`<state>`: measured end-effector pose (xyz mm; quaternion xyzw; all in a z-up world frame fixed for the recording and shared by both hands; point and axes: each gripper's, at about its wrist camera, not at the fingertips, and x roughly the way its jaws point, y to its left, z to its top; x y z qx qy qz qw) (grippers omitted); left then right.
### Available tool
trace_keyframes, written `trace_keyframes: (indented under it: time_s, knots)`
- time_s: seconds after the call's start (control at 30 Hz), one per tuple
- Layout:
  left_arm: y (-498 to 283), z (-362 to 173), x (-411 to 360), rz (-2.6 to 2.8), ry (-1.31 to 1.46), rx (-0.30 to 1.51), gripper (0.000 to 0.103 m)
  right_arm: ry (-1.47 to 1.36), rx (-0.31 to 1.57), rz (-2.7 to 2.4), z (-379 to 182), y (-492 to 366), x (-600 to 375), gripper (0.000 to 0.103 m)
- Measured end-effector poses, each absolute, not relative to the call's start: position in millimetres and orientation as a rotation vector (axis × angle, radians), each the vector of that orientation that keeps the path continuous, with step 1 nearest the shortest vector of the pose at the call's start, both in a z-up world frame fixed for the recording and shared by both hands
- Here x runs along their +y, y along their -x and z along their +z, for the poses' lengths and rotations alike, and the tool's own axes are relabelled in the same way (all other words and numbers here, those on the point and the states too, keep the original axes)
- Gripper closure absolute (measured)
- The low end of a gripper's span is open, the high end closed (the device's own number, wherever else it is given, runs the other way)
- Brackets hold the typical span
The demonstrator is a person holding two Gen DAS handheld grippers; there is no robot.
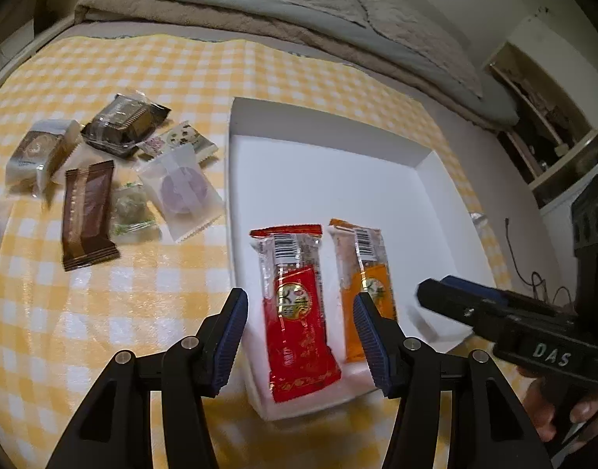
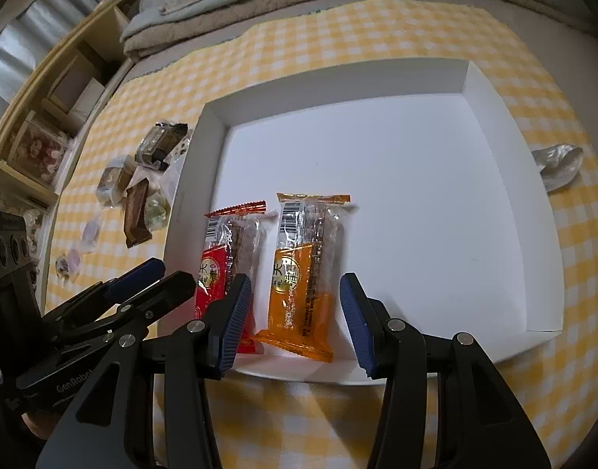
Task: Organize snacks
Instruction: 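Open both tools, releasing the packets in the tray, and lift away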
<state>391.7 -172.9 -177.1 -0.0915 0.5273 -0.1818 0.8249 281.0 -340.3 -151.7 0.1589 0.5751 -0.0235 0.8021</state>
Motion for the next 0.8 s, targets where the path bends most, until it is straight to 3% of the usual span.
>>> trace_keyframes:
  time_s: [0.13,0.27,0.6,0.8]
  knots:
    - [-382.7,-169.2,-168.2,-0.386,0.189,1.116,0.048,-0.321,1.205,-0.042,-141.5,-275.4,-340.5,0.053]
    - [-373.5,-161.5,-159.6,-0.386,0.176,1.105,0.046,-0.302,1.182,-0.042,-133.2,-266.9,-339.5,0.041]
    - [-348.5,-139.3,-140.9,-0.399,0.154,1.058,0.000,-0.214,1.113,-0.064,-113.0,-241.9,-323.6,0.001]
    - [-334.3,-121.0,-124.0,-0.393,0.128,1.015,0.000,-0.196,1.046,-0.081,-96.4,-227.5,-317.2,0.000]
